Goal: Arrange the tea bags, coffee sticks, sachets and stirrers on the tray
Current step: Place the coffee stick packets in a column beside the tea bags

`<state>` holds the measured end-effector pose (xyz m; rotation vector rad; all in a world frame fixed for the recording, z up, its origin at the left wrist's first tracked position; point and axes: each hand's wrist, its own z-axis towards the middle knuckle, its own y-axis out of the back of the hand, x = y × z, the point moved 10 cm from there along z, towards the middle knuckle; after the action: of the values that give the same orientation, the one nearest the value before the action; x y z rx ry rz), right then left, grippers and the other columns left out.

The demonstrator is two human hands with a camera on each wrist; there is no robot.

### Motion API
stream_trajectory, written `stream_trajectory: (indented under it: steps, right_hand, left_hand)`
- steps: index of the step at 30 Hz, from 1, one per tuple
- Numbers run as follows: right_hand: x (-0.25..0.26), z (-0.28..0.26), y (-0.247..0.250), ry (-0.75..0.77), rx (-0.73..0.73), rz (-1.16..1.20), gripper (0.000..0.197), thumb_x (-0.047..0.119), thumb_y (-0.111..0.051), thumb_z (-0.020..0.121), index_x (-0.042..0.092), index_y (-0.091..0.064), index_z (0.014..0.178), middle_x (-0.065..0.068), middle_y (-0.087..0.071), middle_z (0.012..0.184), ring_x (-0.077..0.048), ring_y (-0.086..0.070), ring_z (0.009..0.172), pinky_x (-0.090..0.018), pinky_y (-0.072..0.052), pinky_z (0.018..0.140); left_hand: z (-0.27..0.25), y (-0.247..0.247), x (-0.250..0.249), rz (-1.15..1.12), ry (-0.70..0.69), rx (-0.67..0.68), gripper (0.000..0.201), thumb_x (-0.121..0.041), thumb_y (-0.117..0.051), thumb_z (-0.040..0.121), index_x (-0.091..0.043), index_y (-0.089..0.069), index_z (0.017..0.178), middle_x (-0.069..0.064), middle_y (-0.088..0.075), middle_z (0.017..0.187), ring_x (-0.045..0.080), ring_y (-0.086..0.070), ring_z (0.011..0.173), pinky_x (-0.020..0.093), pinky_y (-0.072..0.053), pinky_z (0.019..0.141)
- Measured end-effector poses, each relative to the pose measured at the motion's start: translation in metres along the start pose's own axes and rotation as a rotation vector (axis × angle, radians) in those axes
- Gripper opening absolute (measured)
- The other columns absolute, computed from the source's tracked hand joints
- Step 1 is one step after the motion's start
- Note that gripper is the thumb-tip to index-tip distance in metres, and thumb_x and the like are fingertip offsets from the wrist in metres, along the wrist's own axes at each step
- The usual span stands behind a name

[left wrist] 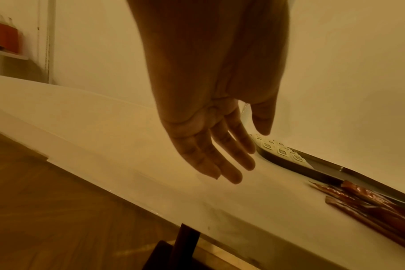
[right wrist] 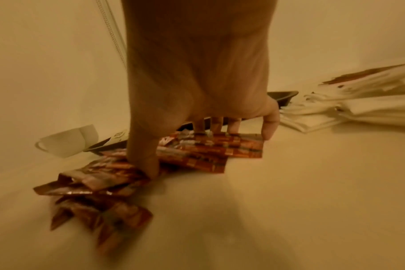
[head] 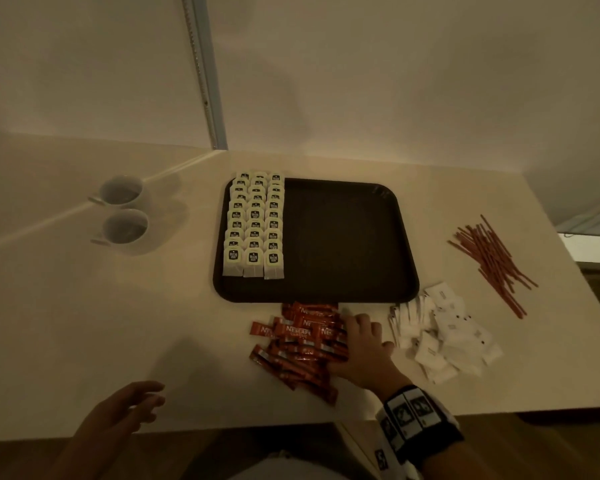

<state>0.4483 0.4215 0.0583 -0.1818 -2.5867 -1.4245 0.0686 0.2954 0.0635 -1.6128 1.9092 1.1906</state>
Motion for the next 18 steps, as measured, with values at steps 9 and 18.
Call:
stream_trajectory:
  steps: [9, 18]
  right_hand:
    - [0.001, 0.0, -0.008, 0.124, -0.121, -0.115, 0.041, 0.048, -0.033, 0.096, 0.029, -0.032, 0.132, 0.001, -0.032, 0.132, -0.019, -0.034, 0.116, -0.04, -0.033, 0.095]
    - [-0.001, 0.0, 0.008, 0.204, -0.103, -0.066, 0.03, 0.037, -0.032, 0.099, 0.027, -0.039, 0.126, 0.005, -0.038, 0.129, -0.016, -0.037, 0.117, -0.037, -0.035, 0.098]
  left_hand:
    - [-0.006, 0.007, -0.001, -0.013, -0.024, -0.034, 0.018, -0.003, -0.055, 0.092, -0.014, -0.068, 0.097, 0.0, -0.074, 0.08, 0.028, -0.068, 0.078, 0.022, -0.051, 0.062]
    - [-0.008, 0.015, -0.019, -0.051, -0.068, -0.047, 0.019, -0.001, -0.054, 0.092, -0.013, -0.068, 0.095, 0.007, -0.073, 0.085, 0.031, -0.067, 0.08, 0.038, -0.047, 0.073]
